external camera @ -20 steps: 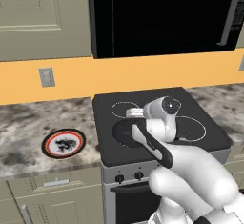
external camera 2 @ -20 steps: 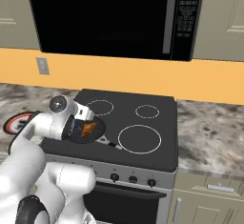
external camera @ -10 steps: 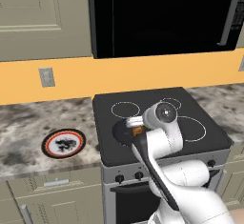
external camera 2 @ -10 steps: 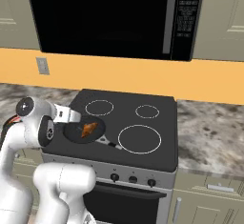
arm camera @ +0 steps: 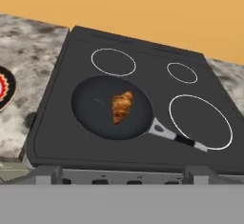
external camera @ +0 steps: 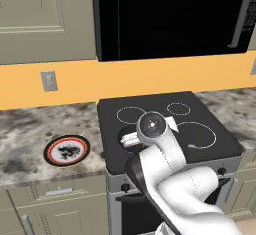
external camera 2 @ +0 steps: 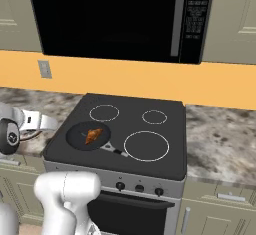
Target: Pick the croissant and place it on the pan. Then turn on the stove to warm the croissant.
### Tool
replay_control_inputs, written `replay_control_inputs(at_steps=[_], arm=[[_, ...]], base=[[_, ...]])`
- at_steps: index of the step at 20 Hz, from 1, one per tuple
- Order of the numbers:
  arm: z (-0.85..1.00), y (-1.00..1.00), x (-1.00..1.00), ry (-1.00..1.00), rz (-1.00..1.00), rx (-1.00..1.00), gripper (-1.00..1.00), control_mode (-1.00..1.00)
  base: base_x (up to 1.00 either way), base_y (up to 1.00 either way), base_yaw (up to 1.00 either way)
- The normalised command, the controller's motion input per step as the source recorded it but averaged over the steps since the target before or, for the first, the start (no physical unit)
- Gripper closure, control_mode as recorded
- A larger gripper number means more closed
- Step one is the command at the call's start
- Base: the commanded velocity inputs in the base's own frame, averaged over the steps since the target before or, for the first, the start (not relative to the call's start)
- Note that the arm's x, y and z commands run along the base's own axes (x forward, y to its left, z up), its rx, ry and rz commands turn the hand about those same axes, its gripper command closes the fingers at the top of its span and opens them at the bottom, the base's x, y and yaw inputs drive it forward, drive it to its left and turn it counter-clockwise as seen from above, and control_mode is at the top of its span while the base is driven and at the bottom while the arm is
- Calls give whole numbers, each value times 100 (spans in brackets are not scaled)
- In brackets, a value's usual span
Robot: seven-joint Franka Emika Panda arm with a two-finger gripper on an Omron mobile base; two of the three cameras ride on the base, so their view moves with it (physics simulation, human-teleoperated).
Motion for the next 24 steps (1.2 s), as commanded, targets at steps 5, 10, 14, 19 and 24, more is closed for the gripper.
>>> replay_control_inputs(at_steps=[5, 10, 14, 19, 24], arm=[[-1, 25, -83, 0, 0, -10, -100, -100], [-19, 4, -75, 1, 1, -10, -100, -100], [-32, 1, -51, 7, 5, -13, -100, -100], [-44, 12, -14, 14, 14, -17, -100, -100], [-53, 36, 15, 11, 20, -21, -100, -100]], base=[[0, 0, 0], [0, 0, 0], [0, 0, 0], [0, 0, 0], [0, 0, 0]])
